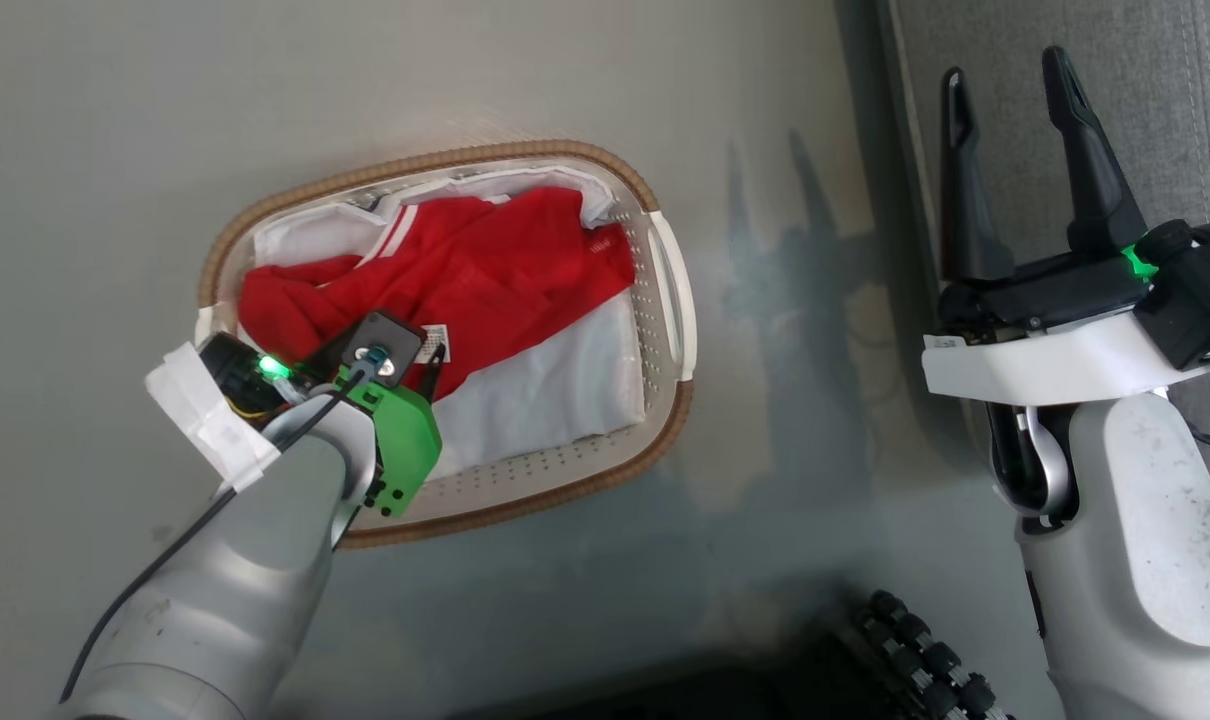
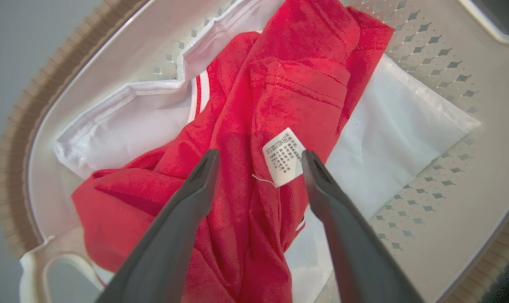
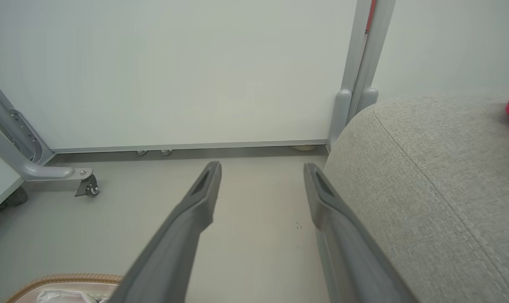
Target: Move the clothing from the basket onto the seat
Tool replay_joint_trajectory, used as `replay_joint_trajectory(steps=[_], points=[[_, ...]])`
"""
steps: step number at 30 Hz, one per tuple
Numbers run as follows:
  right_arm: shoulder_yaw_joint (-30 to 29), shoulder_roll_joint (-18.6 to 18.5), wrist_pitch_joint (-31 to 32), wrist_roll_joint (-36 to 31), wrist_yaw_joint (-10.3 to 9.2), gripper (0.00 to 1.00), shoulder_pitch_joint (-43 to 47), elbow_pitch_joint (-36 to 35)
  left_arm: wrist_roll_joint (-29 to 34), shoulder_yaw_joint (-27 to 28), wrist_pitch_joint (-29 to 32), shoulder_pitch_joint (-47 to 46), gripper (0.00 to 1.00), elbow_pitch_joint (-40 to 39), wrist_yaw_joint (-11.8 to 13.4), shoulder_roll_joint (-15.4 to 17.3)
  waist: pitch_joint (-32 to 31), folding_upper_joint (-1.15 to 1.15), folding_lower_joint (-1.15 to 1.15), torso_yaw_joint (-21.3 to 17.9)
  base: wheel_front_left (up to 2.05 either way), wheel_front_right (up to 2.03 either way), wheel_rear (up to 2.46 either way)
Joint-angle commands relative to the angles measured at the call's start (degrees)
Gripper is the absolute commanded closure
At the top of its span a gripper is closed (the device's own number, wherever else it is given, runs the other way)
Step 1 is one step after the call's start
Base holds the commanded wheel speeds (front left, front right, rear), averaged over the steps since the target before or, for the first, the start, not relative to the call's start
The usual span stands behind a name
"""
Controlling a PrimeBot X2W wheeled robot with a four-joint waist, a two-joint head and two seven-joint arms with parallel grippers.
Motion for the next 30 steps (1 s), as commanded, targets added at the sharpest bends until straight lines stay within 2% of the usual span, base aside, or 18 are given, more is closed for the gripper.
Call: replay_joint_trajectory(steps=[1,15,16,17,18,19,20,30], points=[[0.23,-0.11,-0.12,0.60,-0.06,0.00,-0.62,-0.39,-0.80,-0.43,0.13,-1.54,0.00,0.78,-0.15,0.75,4.71,0.00,-0.01,-4.07,0.00,0.00,0.00],[2.67,-0.12,-0.12,4.31,-0.06,0.00,-1.90,-0.57,-3.24,-2.25,0.66,-6.50,0.00,5.91,-0.15,3.56,7.81,0.00,-0.01,-7.30,0.00,0.00,0.00],[2.76,-0.12,-0.12,4.53,-0.06,0.00,-1.85,-0.65,-3.34,-2.28,0.56,-6.56,0.05,6.12,-0.16,3.55,7.78,0.00,-0.01,-7.50,0.00,0.00,0.00],[2.76,-0.13,-0.12,4.63,-0.06,0.00,-1.71,-0.67,-3.39,-2.37,0.40,-6.56,0.36,6.23,-0.15,3.45,7.72,0.00,-0.01,-7.60,0.00,0.00,0.00],[2.78,-0.12,-0.12,4.69,-0.06,0.00,-1.51,-0.54,-3.44,-2.53,0.06,-6.49,0.62,6.29,-0.15,3.33,7.58,0.00,-0.01,-7.72,0.00,0.00,0.00],[2.76,-0.12,-0.12,4.73,-0.06,0.00,-1.36,-0.36,-3.46,-2.64,-0.46,-6.42,0.95,6.30,-0.16,3.21,7.43,0.00,-0.01,-7.74,0.00,0.00,0.00],[2.69,-0.12,-0.12,4.65,-0.06,0.00,-1.19,-0.09,-3.50,-2.73,-0.97,-6.26,1.00,6.31,-0.15,3.04,7.12,0.00,-0.01,-7.69,0.00,0.00,0.00],[2.19,-0.14,-0.13,2.48,-0.06,0.00,0.32,2.97,-4.94,-3.84,-4.72,-2.21,1.00,5.64,-0.15,1.08,0.40,0.00,-0.01,-5.18,0.00,0.00,0.00]])
